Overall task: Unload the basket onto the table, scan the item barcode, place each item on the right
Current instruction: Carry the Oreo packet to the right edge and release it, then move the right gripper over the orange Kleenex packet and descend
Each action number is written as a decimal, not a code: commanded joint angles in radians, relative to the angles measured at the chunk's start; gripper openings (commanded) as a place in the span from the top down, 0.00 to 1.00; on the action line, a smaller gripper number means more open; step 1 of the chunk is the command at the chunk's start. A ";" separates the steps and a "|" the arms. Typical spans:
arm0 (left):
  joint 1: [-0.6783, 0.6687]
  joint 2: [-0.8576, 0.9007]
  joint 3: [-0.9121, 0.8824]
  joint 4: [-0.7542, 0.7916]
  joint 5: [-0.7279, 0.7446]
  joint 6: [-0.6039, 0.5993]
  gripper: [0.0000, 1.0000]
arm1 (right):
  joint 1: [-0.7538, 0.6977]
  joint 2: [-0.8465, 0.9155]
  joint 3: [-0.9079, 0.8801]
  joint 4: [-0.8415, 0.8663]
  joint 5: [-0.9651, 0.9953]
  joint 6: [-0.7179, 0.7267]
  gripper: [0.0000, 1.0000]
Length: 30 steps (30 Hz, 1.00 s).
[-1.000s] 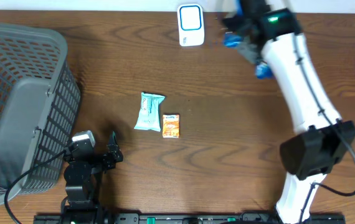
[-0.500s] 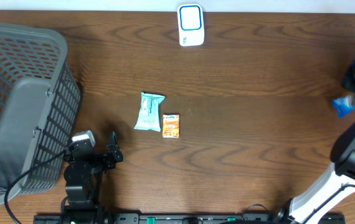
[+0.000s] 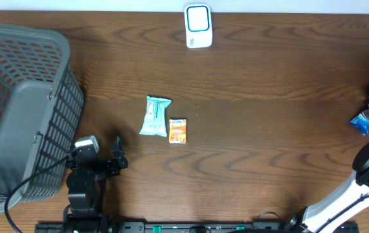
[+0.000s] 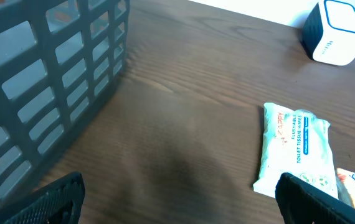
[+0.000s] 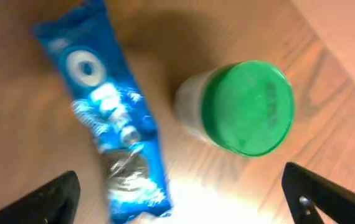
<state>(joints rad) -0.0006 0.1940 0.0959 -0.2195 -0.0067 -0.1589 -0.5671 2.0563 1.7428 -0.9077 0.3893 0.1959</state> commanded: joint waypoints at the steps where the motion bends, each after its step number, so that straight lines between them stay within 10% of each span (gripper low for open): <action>1: 0.005 -0.002 -0.027 -0.006 -0.013 0.008 0.02 | 0.065 -0.019 0.154 -0.071 -0.198 0.017 0.01; 13: 0.005 -0.002 -0.027 -0.006 -0.013 0.009 0.02 | 0.521 -0.034 0.262 -0.291 -0.958 -0.055 0.01; 20: 0.005 -0.002 -0.027 -0.006 -0.013 0.009 0.02 | 0.899 -0.031 0.107 -0.358 -0.853 -0.582 0.01; 26: 0.005 -0.002 -0.027 -0.006 -0.013 0.009 0.02 | 1.165 -0.029 -0.014 -0.309 -0.669 -0.592 0.02; 30: 0.005 -0.002 -0.027 -0.006 -0.013 0.009 0.02 | 1.297 -0.029 -0.061 -0.202 -0.568 -0.429 0.56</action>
<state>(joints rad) -0.0010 0.1940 0.0959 -0.2195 -0.0067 -0.1589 0.6670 2.0392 1.7069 -1.1564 -0.2989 -0.3233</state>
